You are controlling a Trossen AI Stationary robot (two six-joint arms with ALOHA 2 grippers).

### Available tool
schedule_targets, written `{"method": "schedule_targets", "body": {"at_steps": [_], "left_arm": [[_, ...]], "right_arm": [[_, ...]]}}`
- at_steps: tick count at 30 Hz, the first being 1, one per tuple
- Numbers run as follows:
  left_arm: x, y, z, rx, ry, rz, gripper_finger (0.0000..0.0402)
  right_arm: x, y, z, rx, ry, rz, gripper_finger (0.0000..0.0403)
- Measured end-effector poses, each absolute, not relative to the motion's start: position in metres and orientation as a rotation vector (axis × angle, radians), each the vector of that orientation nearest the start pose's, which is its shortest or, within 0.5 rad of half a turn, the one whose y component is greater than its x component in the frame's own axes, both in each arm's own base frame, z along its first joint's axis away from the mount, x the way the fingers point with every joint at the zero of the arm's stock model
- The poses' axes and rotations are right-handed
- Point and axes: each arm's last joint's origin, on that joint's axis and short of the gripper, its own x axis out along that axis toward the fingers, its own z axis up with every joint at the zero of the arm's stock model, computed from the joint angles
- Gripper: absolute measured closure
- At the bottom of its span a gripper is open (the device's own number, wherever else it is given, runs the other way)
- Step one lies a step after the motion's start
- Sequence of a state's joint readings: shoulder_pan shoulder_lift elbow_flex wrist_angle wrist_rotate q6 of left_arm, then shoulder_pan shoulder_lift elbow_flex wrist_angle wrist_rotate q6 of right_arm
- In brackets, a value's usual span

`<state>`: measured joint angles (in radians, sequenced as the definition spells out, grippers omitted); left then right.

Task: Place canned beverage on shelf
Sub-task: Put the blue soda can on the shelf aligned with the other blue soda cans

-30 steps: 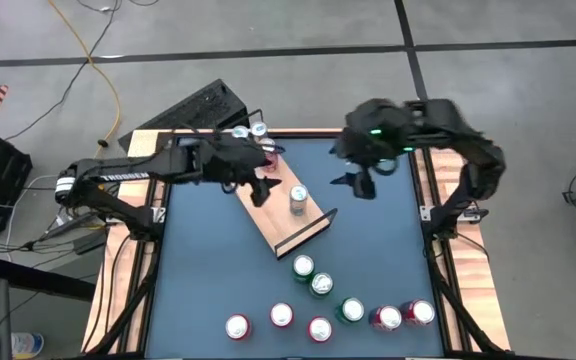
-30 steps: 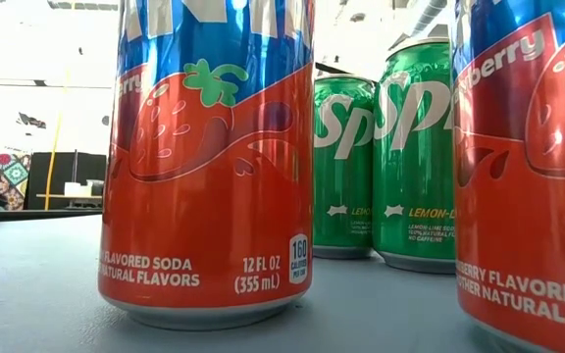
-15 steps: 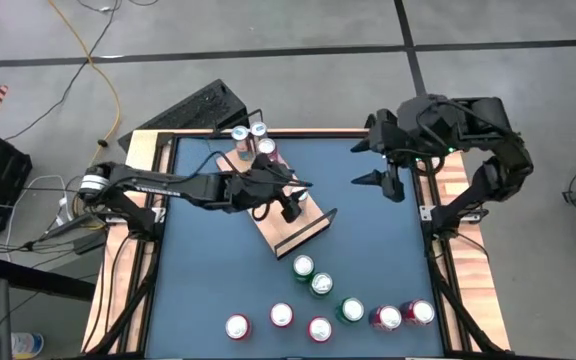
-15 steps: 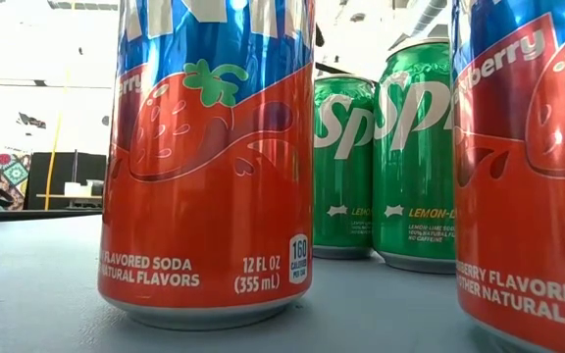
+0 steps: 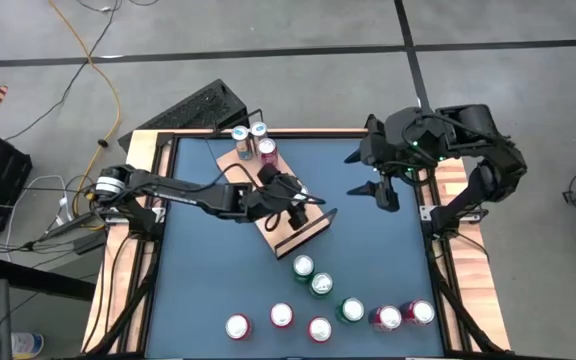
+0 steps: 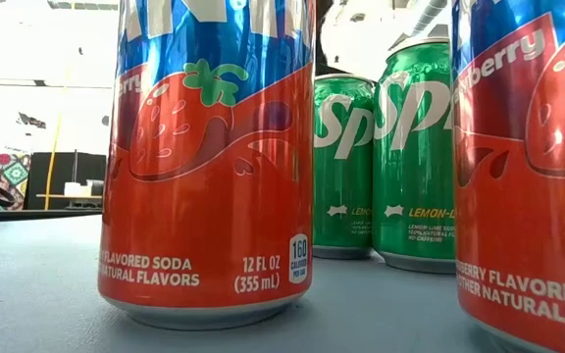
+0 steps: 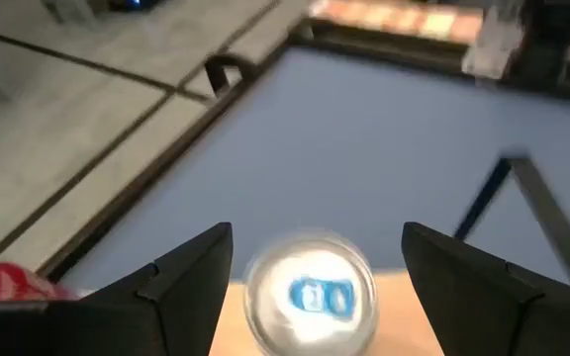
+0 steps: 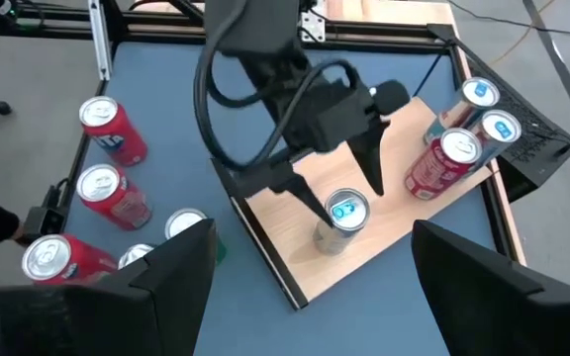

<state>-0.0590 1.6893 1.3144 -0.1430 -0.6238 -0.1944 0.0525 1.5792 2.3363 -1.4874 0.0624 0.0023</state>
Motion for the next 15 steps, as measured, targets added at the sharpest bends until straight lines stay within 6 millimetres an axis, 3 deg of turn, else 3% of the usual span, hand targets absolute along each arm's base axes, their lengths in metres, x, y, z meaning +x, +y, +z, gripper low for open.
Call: {"method": "schedule_targets", "body": {"at_steps": [15], "left_arm": [[0.385, -0.006, 0.271, 0.021, 0.516, 0.565, 0.012]], "right_arm": [[0.231, 0.011, 0.515, -0.039, 0.73, -0.003, 0.0081]]}}
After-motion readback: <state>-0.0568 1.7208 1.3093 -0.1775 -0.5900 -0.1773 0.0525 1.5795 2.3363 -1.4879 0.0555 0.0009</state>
